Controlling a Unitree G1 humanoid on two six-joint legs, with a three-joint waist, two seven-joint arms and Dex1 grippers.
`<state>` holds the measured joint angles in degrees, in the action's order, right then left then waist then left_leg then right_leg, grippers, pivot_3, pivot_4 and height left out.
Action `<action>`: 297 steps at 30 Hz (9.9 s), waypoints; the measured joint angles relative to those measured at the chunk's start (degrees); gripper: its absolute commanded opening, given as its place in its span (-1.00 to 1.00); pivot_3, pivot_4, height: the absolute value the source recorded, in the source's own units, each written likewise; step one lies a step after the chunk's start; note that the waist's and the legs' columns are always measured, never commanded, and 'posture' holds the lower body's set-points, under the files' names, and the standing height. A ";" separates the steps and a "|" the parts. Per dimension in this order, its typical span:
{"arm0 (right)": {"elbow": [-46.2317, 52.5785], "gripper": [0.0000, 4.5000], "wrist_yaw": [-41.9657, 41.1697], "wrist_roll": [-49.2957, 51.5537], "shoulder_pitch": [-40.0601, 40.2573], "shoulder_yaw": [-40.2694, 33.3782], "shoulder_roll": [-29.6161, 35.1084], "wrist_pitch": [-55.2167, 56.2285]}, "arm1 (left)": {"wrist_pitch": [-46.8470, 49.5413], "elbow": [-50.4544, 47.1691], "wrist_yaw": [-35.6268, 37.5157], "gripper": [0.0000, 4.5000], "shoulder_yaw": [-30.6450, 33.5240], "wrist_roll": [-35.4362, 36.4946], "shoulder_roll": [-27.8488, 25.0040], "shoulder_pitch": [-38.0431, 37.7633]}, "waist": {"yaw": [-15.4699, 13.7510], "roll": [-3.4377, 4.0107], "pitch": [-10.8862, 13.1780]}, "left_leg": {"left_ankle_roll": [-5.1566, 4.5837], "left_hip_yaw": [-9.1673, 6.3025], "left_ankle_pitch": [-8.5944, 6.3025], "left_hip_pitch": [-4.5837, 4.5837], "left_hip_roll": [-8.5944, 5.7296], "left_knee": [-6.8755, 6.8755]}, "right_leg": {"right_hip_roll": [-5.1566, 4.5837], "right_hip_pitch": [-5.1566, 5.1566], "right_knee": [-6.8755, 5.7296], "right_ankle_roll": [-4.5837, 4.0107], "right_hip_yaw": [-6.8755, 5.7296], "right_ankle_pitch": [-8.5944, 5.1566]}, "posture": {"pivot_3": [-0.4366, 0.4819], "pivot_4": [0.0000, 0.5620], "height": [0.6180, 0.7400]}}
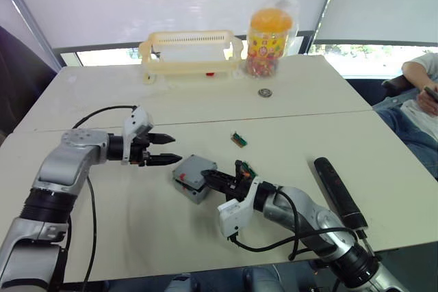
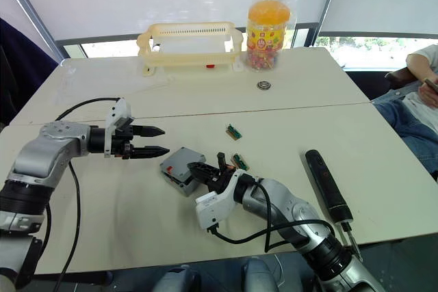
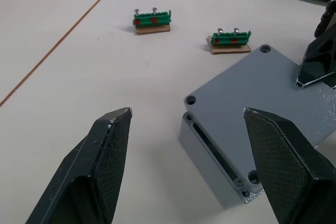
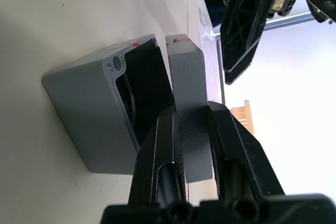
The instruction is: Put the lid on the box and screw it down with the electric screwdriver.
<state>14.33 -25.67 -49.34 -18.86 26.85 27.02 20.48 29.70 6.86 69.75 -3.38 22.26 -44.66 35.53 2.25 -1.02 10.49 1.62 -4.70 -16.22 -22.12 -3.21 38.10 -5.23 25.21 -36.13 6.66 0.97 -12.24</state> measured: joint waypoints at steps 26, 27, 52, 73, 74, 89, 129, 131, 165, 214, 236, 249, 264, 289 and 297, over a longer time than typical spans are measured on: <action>-0.47 -0.94 -0.66 -1.63 -1.44 1.08 -0.75 -0.11 | 0.04 -0.03 -0.03 0.54 0.02 -0.25 0.27 0.11 | 0.02 0.00 0.00 | 0.00 0.00 0.00 0.02 0.01 0.02 | 0.02 -0.03 -0.01 0.00 0.01 0.00 | -0.05 -0.47 1.00; -0.47 -0.94 -0.66 -1.62 -1.44 1.08 -0.74 -0.11 | -0.02 -0.02 0.00 0.54 -0.02 -0.32 0.36 0.11 | 0.02 0.00 0.00 | 0.00 -0.01 0.00 0.02 0.01 0.02 | 0.02 -0.03 -0.01 0.00 0.01 0.00 | -0.05 -0.47 1.00; 1.58 0.97 -1.34 0.40 0.86 -0.70 1.73 0.23 | -11.83 1.62 1.70 0.56 -7.11 -8.14 4.87 -1.63 | -1.14 -0.10 -0.46 | -0.15 0.02 -0.09 0.84 0.02 -0.05 | 0.01 -0.87 0.11 0.03 0.02 -0.08 | -0.05 -0.47 1.00; 8.51 0.97 -6.48 30.61 11.66 -14.38 -5.88 -19.32 | 2.37 0.78 -0.19 0.56 0.53 1.36 5.29 -0.72 | -1.36 -0.19 -0.42 | -0.16 -0.11 -0.09 0.71 0.11 -0.02 | 0.03 -0.75 0.06 0.00 -0.05 -0.08 | -0.05 -0.47 1.00; 9.91 0.97 -7.15 33.08 11.80 -15.10 -6.17 -21.65 | 5.01 -0.40 -0.61 0.56 3.01 3.52 4.19 0.46 | -1.32 -0.18 -0.41 | -0.16 -0.11 -0.09 0.71 0.11 -0.02 | 0.03 -0.75 0.08 0.01 -0.04 -0.08 | -0.05 -0.47 1.00; 20.51 -0.28 -10.88 55.62 14.11 -17.51 -7.59 -56.45 | -6.61 10.29 -8.93 0.56 4.18 -5.44 3.17 -5.27 | -2.26 -0.14 -0.40 | -0.17 -0.08 -0.11 0.70 0.03 -0.07 | -0.13 -0.78 0.15 -0.01 -0.09 -0.09 | -0.05 -0.47 1.00; 12.37 -0.28 -7.18 59.67 5.65 -9.72 -4.26 -67.66 | -18.87 14.16 -10.24 0.56 -1.42 -11.82 11.03 -6.40 | -1.55 -0.15 -0.40 | -0.18 -0.09 -0.12 0.65 0.04 -0.12 | -0.14 -0.74 0.25 0.02 -0.13 -0.08 | -0.05 -0.47 1.00; 12.36 -0.28 -6.97 59.65 5.26 -9.04 -4.67 -67.62 | -18.87 13.30 -9.40 0.56 -2.47 -11.83 11.20 -6.45 | -1.46 -0.15 -0.40 | -0.18 -0.10 -0.12 0.65 0.05 -0.12 | -0.13 -0.74 0.25 0.02 -0.13 -0.08 | -0.05 -0.47 1.00; 5.22 -0.28 -6.19 58.13 1.75 -9.47 -4.30 -65.55 | -8.74 -4.25 -9.03 0.56 -3.16 -11.75 9.97 -15.75 | -1.50 -0.11 -0.38 | -0.20 -0.10 -0.13 0.63 0.10 -0.13 | -0.13 -0.74 0.34 0.02 -0.13 -0.09 | -0.05 -0.47 1.00; 9.43 0.51 -2.14 67.85 7.30 -22.66 0.39 -64.37 | 13.68 -38.61 -12.50 -1.00 4.74 11.42 -7.90 -19.50 | -1.51 0.11 0.12 | -0.38 -0.04 -0.24 0.55 0.18 -0.27 | -0.15 -0.87 0.91 -0.15 -0.13 -0.22 | -0.05 -0.47 1.00; 6.01 -0.54 -1.71 65.19 6.98 -21.11 -1.07 -61.60 | 13.53 -39.09 -14.15 -1.00 4.12 10.91 -7.87 -19.59 | -1.49 0.11 0.12 | -0.38 -0.04 -0.24 0.56 0.16 -0.27 | -0.14 -0.87 0.90 -0.13 -0.13 -0.21 | -0.05 -0.47 1.00; 4.02 -0.98 -1.35 63.61 6.38 -20.57 -2.16 -60.17 | 13.47 -39.00 -15.04 -1.00 3.54 10.86 -7.60 -19.46 | -1.48 0.12 0.12 | -0.38 -0.04 -0.24 0.56 0.15 -0.27 | -0.13 -0.87 0.89 -0.10 -0.13 -0.20 | -0.05 -0.47 1.00; 7.72 -0.98 -1.19 64.63 6.40 -23.22 -1.51 -63.17 | 11.98 -37.20 -14.64 -1.00 2.39 9.67 -7.54 -19.67 | -1.49 0.12 0.12 | -0.38 -0.04 -0.24 0.56 0.15 -0.27 | -0.13 -0.87 0.88 -0.09 -0.13 -0.19 | -0.05 -0.47 1.00; 9.95 -0.98 -6.94 69.50 -2.49 -14.94 -3.34 -61.48 | 11.02 -35.52 -16.15 -1.00 7.14 11.53 -7.03 -24.86 | -1.45 0.15 0.14 | -0.39 -0.05 -0.24 0.56 0.16 -0.26 | -0.15 -0.85 0.87 0.00 -0.13 -0.13 | -0.05 -0.47 1.00; 7.63 -0.98 -7.98 67.51 -2.24 -13.98 -3.31 -59.43 | 11.28 -36.92 -17.53 -1.00 7.53 12.13 -7.03 -25.72 | -1.44 0.15 0.14 | -0.39 -0.05 -0.24 0.57 0.16 -0.26 | -0.15 -0.85 0.86 -0.01 -0.13 -0.14 | -0.05 -0.47 1.00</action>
<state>21.96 -33.64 18.18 -21.10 12.86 23.71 -38.95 40.98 -30.06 52.22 4.15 34.39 -51.69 9.81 0.81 -0.87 10.63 1.24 -4.75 -16.47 -21.55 -3.05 37.84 -5.37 24.36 -35.27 6.65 0.85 -12.38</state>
